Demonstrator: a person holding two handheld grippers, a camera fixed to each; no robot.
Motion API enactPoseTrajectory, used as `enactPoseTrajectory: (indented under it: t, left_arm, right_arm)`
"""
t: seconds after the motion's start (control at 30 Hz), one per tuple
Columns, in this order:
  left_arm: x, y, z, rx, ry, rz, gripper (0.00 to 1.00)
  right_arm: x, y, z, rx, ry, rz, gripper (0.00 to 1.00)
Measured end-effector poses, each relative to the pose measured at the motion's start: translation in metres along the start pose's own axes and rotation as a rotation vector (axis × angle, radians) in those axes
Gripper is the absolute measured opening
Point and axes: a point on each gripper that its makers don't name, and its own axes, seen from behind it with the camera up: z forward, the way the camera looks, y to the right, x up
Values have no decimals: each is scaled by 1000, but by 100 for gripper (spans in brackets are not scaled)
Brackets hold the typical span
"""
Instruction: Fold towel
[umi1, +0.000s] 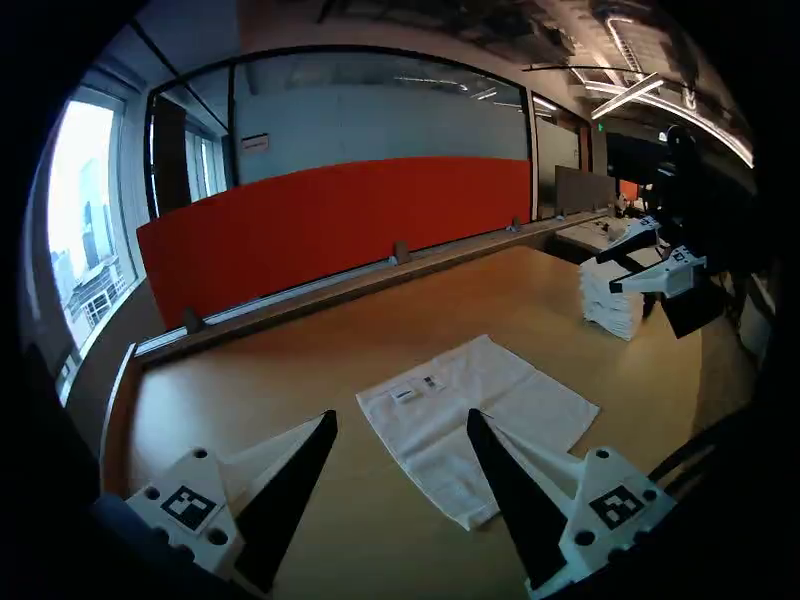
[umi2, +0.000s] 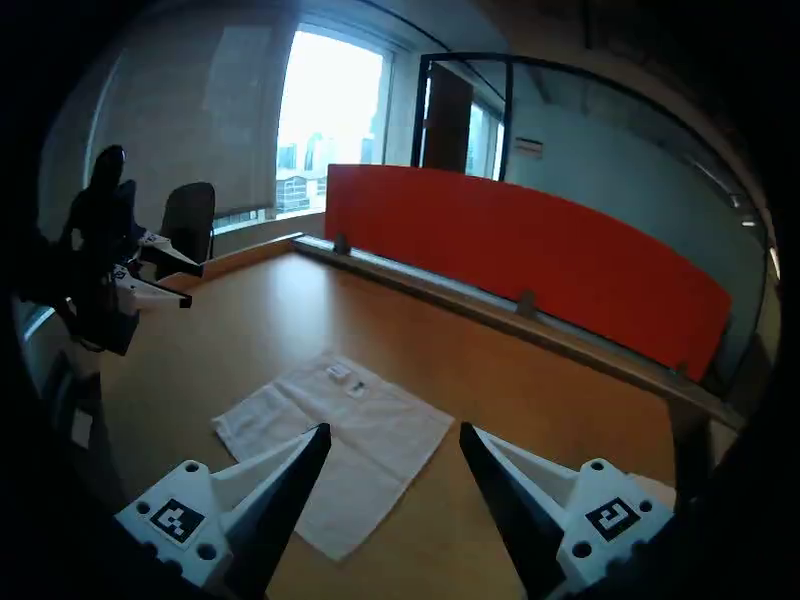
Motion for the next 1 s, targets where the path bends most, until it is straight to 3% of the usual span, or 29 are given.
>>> enactPoseTrajectory:
  t: [0.37,1.0]
  left_arm:
    - [-36,21,16,-51,-60,9,96]
    - [-127,59,53,-157,-248,76,97]
  right_arm:
    - [-38,-11,16,36,-63,-6,100]
    - [-133,-42,46,113,-248,-17,100]
